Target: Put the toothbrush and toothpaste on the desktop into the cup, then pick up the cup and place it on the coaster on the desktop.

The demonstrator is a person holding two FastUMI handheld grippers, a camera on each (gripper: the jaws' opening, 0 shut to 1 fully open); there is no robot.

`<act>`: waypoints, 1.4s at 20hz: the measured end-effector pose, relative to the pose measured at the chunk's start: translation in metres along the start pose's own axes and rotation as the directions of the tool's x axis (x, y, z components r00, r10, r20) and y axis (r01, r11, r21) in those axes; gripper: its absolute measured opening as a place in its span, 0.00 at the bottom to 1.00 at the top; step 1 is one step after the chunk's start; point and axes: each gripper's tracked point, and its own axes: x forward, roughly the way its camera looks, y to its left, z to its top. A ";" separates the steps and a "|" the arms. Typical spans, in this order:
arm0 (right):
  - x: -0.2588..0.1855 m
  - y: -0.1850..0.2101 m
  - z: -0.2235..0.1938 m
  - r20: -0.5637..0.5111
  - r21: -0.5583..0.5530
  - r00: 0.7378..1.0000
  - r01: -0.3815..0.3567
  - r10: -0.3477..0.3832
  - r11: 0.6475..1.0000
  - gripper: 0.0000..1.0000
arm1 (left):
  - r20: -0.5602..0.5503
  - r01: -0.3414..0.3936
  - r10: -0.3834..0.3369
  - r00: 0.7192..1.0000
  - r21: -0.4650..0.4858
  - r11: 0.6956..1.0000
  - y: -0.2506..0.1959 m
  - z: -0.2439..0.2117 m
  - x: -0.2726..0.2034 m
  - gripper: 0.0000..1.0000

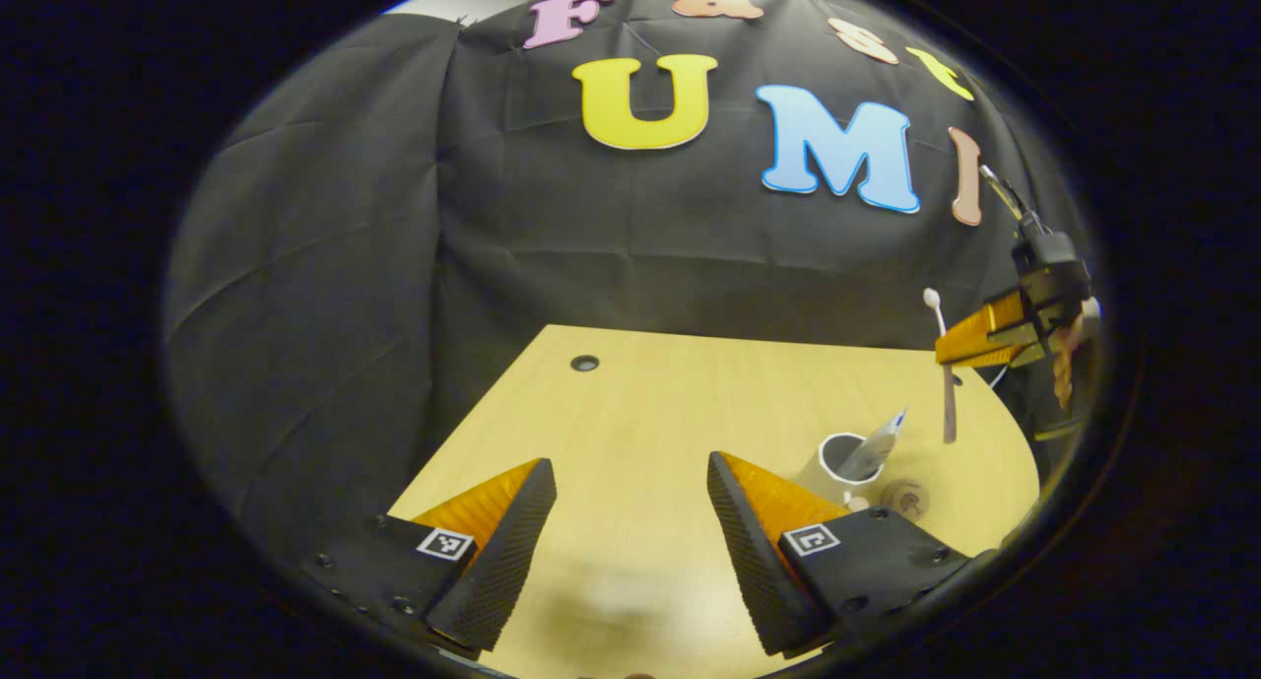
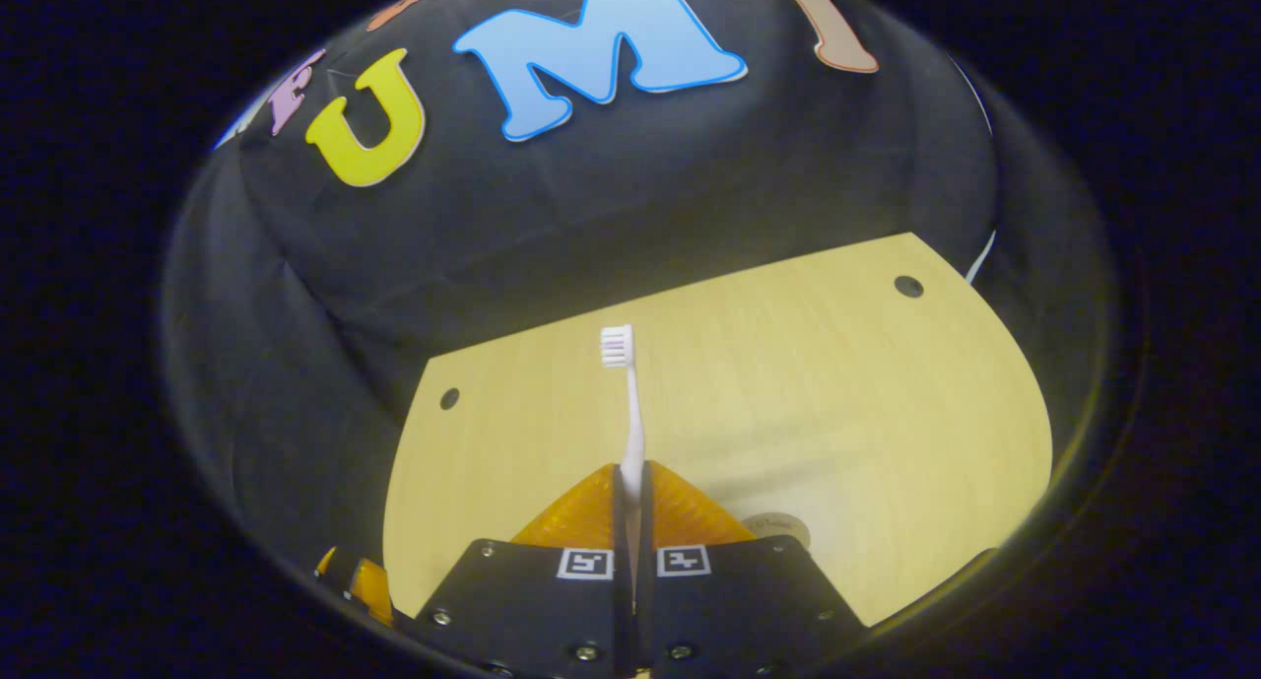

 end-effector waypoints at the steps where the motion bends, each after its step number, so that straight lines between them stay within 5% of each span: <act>1: 0.011 0.017 0.007 0.019 -0.001 1.000 -0.023 0.023 1.000 0.02 | -0.003 -0.020 0.020 1.000 -0.009 1.000 0.012 -0.001 -0.002 0.96; 6: 0.047 0.054 -0.006 0.059 -0.096 0.996 -0.066 0.072 0.993 0.01 | -0.015 -0.110 0.110 0.994 -0.042 0.993 0.061 -0.011 -0.023 0.97; 12: 0.082 0.055 -0.038 0.079 -0.194 0.996 -0.023 0.039 0.981 0.02 | -0.056 -0.185 0.181 0.982 -0.062 0.981 0.090 -0.033 -0.037 0.97; 28: 0.076 0.040 -0.068 0.232 -0.280 0.973 0.055 0.012 0.958 0.07 | -0.105 -0.147 0.142 0.984 -0.040 0.988 0.073 -0.053 -0.035 0.97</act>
